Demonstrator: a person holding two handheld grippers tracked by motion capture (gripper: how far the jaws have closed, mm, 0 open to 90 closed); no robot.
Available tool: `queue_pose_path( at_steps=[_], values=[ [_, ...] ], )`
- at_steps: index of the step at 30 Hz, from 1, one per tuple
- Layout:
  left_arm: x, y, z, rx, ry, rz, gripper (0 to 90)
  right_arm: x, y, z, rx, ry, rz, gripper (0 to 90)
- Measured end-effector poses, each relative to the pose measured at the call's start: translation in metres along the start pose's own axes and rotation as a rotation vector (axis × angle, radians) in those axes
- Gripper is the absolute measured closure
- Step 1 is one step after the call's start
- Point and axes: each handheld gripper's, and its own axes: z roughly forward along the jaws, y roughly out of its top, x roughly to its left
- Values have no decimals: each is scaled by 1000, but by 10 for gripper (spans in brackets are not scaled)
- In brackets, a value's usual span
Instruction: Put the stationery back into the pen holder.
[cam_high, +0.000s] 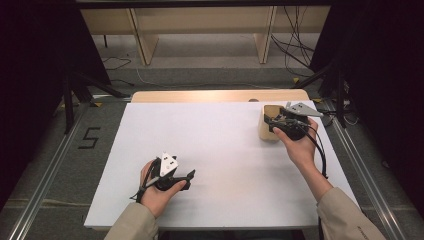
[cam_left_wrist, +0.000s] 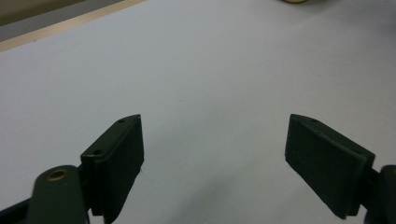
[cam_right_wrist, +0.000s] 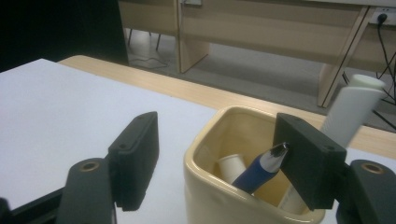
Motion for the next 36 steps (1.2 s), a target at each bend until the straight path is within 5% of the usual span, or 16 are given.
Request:
queue_pose_path(
  at_steps=[36],
  values=[
    [0,0,0,-2,4,0,195,-6,-8,-33,-10,26,-23,248]
  ],
)
